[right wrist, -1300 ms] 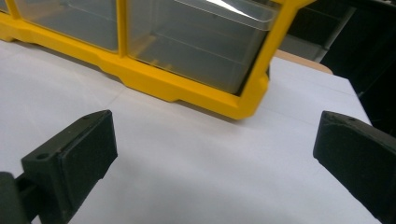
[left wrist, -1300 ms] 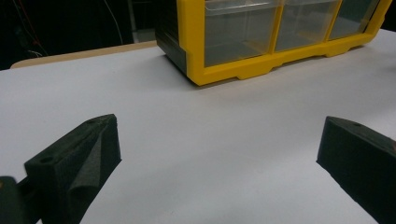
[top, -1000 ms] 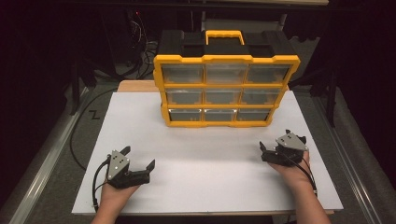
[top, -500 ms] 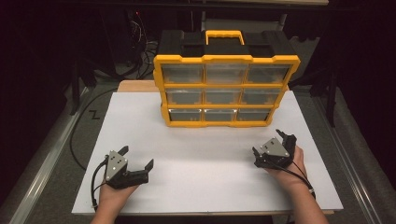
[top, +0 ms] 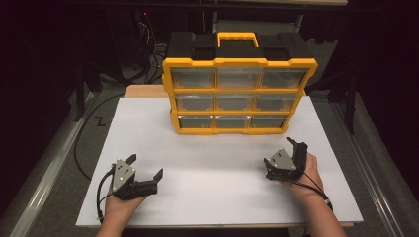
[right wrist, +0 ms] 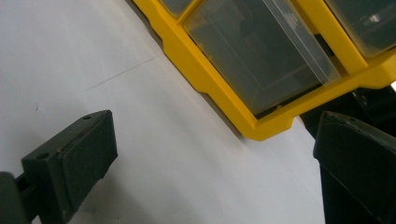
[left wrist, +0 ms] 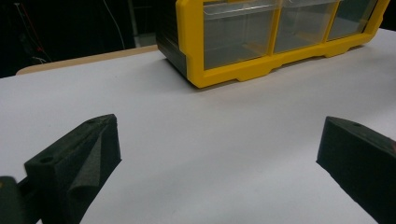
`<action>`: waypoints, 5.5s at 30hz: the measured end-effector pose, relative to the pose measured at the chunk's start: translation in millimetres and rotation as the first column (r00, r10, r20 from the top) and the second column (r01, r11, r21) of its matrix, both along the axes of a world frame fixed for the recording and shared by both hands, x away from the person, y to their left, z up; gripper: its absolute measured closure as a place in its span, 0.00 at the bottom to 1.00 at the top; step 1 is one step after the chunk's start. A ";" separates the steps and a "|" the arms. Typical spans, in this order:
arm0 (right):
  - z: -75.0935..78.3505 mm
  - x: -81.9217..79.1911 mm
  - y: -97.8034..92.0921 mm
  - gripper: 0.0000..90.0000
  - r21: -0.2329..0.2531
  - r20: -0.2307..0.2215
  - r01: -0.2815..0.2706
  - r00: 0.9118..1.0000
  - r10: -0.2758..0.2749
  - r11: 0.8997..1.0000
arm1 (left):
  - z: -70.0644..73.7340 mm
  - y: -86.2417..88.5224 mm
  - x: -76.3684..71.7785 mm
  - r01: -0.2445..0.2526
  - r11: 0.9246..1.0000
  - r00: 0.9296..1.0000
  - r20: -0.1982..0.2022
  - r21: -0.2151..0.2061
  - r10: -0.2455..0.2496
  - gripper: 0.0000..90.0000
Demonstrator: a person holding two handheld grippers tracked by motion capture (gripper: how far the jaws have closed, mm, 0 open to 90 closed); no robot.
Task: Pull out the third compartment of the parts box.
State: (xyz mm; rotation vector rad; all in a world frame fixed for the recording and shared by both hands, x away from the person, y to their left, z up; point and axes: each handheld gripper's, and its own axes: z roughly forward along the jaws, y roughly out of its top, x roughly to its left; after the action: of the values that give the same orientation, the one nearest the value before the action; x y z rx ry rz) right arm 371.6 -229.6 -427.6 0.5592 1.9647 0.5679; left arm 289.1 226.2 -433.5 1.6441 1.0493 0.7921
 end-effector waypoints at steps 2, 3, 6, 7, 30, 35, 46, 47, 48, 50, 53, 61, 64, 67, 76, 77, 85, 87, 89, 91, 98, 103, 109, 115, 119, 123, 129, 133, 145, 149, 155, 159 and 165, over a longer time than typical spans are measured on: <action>-0.4 -0.9 1.6 0.01 -0.014 0.004 -0.002 1.000 0.003 1.000 | -0.1 0.0 0.0 0.000 1.000 1.000 0.000 -0.002 0.000 0.01; -0.3 -1.1 2.5 0.01 -0.034 0.009 -0.009 1.000 0.010 0.999 | -0.2 0.1 0.1 -0.001 1.000 1.000 0.000 -0.004 0.001 0.01; -0.6 -1.8 3.8 0.01 -0.045 0.014 -0.012 1.000 0.012 0.999 | 0.0 0.2 0.1 0.000 1.000 1.000 0.005 -0.005 0.000 0.01; -0.9 -2.3 5.6 0.01 -0.048 0.015 -0.012 1.000 0.012 0.999 | 0.1 0.3 0.0 0.001 1.000 1.000 0.007 -0.006 -0.001 0.01; 1.8 -12.5 22.9 0.02 -0.306 0.089 -0.041 0.993 0.072 0.951 | 1.3 0.2 -1.0 0.009 1.000 1.000 0.023 0.001 -0.009 0.01; 0.8 -14.3 26.8 0.02 -0.358 0.113 -0.044 0.990 0.090 0.933 | 1.3 0.3 -0.8 0.012 1.000 1.000 0.023 0.001 -0.012 0.01; 1.8 -15.9 32.7 0.02 -0.477 0.150 -0.039 0.981 0.125 0.878 | 1.5 -0.8 -1.1 0.022 1.000 1.000 0.022 0.003 -0.022 0.01; 2.2 -17.1 33.6 0.02 -0.491 0.138 -0.049 0.981 0.133 0.870 | 1.4 -0.6 -1.1 0.021 1.000 1.000 0.021 0.003 -0.021 0.01; 2.2 -17.1 33.6 0.02 -0.491 0.138 -0.049 0.981 0.133 0.870 | 1.3 -0.5 -1.1 0.021 1.000 1.000 0.020 0.001 -0.021 0.01; 2.7 -18.7 35.4 0.02 -0.508 0.143 -0.052 0.979 0.144 0.860 | 0.8 -0.9 -0.6 0.030 1.000 0.999 0.018 -0.007 -0.030 0.01; 3.6 -20.2 37.3 0.02 -0.527 0.148 -0.053 0.977 0.153 0.848 | 0.5 -2.8 -0.6 0.035 0.999 0.999 0.018 -0.001 -0.035 0.01; 1.8 -19.2 43.9 0.02 -0.584 0.166 -0.056 0.968 0.186 0.810 | -0.4 -4.4 0.1 0.052 0.999 0.998 0.020 0.007 -0.052 0.01; 1.6 -16.9 45.3 0.02 -0.598 0.173 -0.060 0.964 0.202 0.799 | -1.1 -4.2 0.6 0.042 0.999 0.999 0.019 0.012 -0.043 0.01; 0.6 -16.5 47.4 0.04 -0.601 0.184 -0.056 0.961 0.206 0.797 | -0.7 -3.1 0.3 0.042 0.999 0.999 0.010 0.005 -0.042 0.01; 1.4 -15.8 53.3 0.19 -0.605 0.217 -0.042 0.952 0.215 0.795 | -0.8 -4.5 -0.4 0.032 0.999 0.999 0.014 0.030 -0.032 0.01; 2.2 -14.4 53.6 0.20 -0.614 0.225 -0.046 0.947 0.231 0.788 | -0.9 -4.5 0.0 0.032 0.999 0.999 0.016 0.031 -0.032 0.01; 12.6 -3.8 56.9 0.32 -0.604 0.294 0.011 0.933 0.210 0.797 | -3.0 -5.3 1.2 0.044 0.999 0.999 0.010 0.031 -0.044 0.01; 16.1 -2.7 56.9 0.33 -0.599 0.305 0.023 0.931 0.201 0.801 | -2.1 -5.9 0.5 0.053 0.998 0.999 0.010 0.028 -0.053 0.01; 22.9 -0.2 56.4 0.36 -0.582 0.334 0.052 0.925 0.181 0.811 | -1.6 -6.2 -0.3 0.054 0.998 0.998 0.017 0.030 -0.054 0.01; 28.6 2.9 56.1 0.38 -0.580 0.341 0.056 0.923 0.180 0.812 | -1.6 -5.7 -0.1 0.052 0.998 0.998 0.017 0.028 -0.052 0.01; 48.1 9.2 57.3 0.48 -0.577 0.384 0.078 0.904 0.186 0.813 | -1.8 -5.7 1.2 0.050 0.998 0.998 0.021 0.026 -0.051 0.01; 69.1 11.7 60.1 0.55 -0.563 0.424 0.098 0.887 0.185 0.821 | -1.4 -5.4 0.4 0.050 0.998 0.998 0.024 0.025 -0.050 0.01; 93.1 15.3 61.4 0.64 -0.567 0.453 0.124 0.872 0.183 0.814 | -1.3 -6.1 -0.3 0.060 0.998 0.998 0.024 0.024 -0.061 0.01; 113.3 23.3 59.4 0.70 -0.542 0.475 0.149 0.866 0.156 0.827 | -1.1 -6.5 -0.4 0.063 0.998 0.998 0.022 0.028 -0.064 0.01; 124.5 28.3 59.7 0.74 -0.538 0.489 0.155 0.858 0.157 0.828 | -1.0 -6.5 -0.9 0.066 0.997 0.998 0.020 0.029 -0.067 0.01; 134.7 33.6 58.6 0.75 -0.528 0.502 0.172 0.853 0.142 0.831 | -0.9 -6.3 -1.0 0.067 0.997 0.997 0.022 0.025 -0.067 0.01; 148.4 41.6 54.8 0.79 -0.519 0.529 0.200 0.839 0.128 0.831 | -0.8 -6.4 -0.5 0.070 0.997 0.997 0.023 0.021 -0.071 0.01; 156.5 49.1 54.8 0.80 -0.516 0.548 0.213 0.826 0.129 0.830 | -0.7 -6.2 -0.9 0.070 0.997 0.997 0.023 0.022 -0.070 0.01; 166.7 61.6 55.1 0.87 -0.544 0.532 0.209 0.835 0.141 0.813 | -1.3 -4.8 -0.6 0.063 0.998 0.998 0.020 0.018 -0.063 0.01; 164.9 63.9 57.2 0.87 -0.550 0.534 0.217 0.834 0.140 0.807 | -1.3 -4.8 -0.5 0.062 0.998 0.998 0.019 0.020 -0.062 0.01; 161.0 66.5 59.2 0.91 -0.556 0.554 0.239 0.821 0.140 0.796 | -1.1 -4.2 -0.8 0.060 0.998 0.998 0.019 0.020 -0.061 0.01; 160.2 67.0 58.8 0.94 -0.544 0.570 0.244 0.809 0.141 0.802 | -1.0 -4.2 -0.8 0.060 0.998 0.998 0.020 0.020 -0.061 0.01; 160.3 61.2 57.4 0.94 -0.543 0.573 0.238 0.806 0.149 0.805 | -1.1 -4.1 -0.7 0.060 0.998 0.998 0.020 0.020 -0.060 0.01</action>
State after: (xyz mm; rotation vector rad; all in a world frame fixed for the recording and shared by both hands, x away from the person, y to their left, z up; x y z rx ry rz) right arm 432.8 -172.3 -267.4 0.0044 1.3924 0.0382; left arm 288.5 222.1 -434.6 1.6729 0.9762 0.7802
